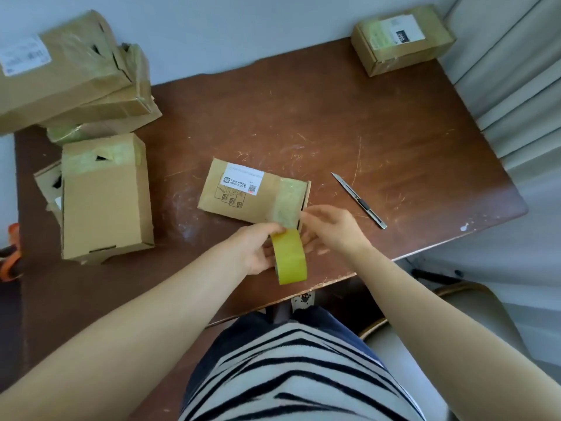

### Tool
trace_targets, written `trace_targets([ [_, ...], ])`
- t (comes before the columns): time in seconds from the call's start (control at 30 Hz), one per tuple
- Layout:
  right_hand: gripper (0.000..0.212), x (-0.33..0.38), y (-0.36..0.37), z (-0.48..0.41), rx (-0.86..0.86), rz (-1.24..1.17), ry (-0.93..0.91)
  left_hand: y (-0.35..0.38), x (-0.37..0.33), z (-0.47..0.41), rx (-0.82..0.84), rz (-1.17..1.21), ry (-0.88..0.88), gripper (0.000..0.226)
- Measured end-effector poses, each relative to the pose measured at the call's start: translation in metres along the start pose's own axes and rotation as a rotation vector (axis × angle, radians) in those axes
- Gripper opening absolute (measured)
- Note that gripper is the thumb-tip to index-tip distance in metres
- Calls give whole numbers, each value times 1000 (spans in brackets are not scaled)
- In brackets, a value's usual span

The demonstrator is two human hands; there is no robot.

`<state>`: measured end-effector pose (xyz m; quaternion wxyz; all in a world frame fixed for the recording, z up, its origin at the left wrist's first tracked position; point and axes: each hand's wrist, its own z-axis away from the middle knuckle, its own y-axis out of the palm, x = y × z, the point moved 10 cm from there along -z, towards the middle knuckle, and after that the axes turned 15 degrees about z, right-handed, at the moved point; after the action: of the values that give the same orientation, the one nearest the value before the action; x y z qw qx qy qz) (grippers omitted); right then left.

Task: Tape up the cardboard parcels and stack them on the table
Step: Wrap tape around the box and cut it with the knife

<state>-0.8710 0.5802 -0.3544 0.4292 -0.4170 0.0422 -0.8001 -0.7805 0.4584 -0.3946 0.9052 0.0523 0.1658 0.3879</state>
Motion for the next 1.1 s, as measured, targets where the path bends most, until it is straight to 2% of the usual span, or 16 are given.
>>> trace_targets([
  [0.07,26,-9,-58,-12,-339,242,-29,1,1,-1,-32,31,4,20],
  [0.1,28,-16,-79,-17,-434,349,-7,2,2,0,-50,29,-3,20],
  [0.17,38,-32,-100,-29,-475,614,50,0,3,0,-89,24,-3,21],
  [0.27,42,-41,-100,-48,-380,887,9,-7,-2,0,-188,21,54,20],
  [0.4,35,-40,-101,-60,-295,851,-5,-19,-3,-1,-296,-29,95,23],
  [0.47,34,-31,-101,-59,-278,736,-26,-19,-3,-3,-305,-55,106,27],
  [0.57,18,9,-75,-54,-224,419,-178,-15,-7,-1,-307,-44,149,28],
  [0.63,17,41,-37,-52,-90,359,-309,-11,-7,-1,-298,-31,155,28],
  [0.7,24,61,-3,-54,43,397,-375,-9,-6,-1,-286,-30,159,24],
  [0.77,22,66,15,-60,106,489,-368,-6,-5,1,-280,-34,158,23],
  [0.83,16,65,25,-64,138,643,-339,-8,-8,3,-292,-55,176,31],
  [0.9,21,65,32,-63,145,758,-325,-13,-9,3,-307,-98,190,42],
  [1.0,35,63,37,-64,151,785,-294,-17,-6,3,-301,-237,200,53],
  [1.1,35,60,37,-66,163,695,-230,-22,1,4,-312,-317,193,57],
])
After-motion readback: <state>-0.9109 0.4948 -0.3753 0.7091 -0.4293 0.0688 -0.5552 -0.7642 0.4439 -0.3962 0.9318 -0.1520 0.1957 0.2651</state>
